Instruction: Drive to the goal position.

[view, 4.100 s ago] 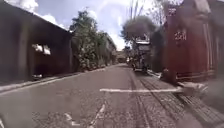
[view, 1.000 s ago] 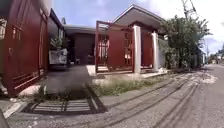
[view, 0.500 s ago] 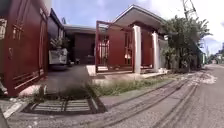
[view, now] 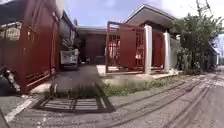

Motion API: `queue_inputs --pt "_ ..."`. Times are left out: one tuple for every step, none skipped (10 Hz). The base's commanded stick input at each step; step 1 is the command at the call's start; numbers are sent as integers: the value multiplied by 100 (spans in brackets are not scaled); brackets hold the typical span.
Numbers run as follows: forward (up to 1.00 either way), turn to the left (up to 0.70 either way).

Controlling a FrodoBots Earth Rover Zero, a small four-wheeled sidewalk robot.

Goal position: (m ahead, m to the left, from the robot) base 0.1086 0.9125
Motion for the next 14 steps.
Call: queue_inputs --pt "0 45" --pt "0 0" --pt "0 0" --pt "0 0" --pt "0 0" --pt "0 0" --pt "0 0" --pt "0 0" --pt "0 0" --pt "0 0" --pt "6 0" --pt "53 0" --pt "70 27" --pt "70 27"
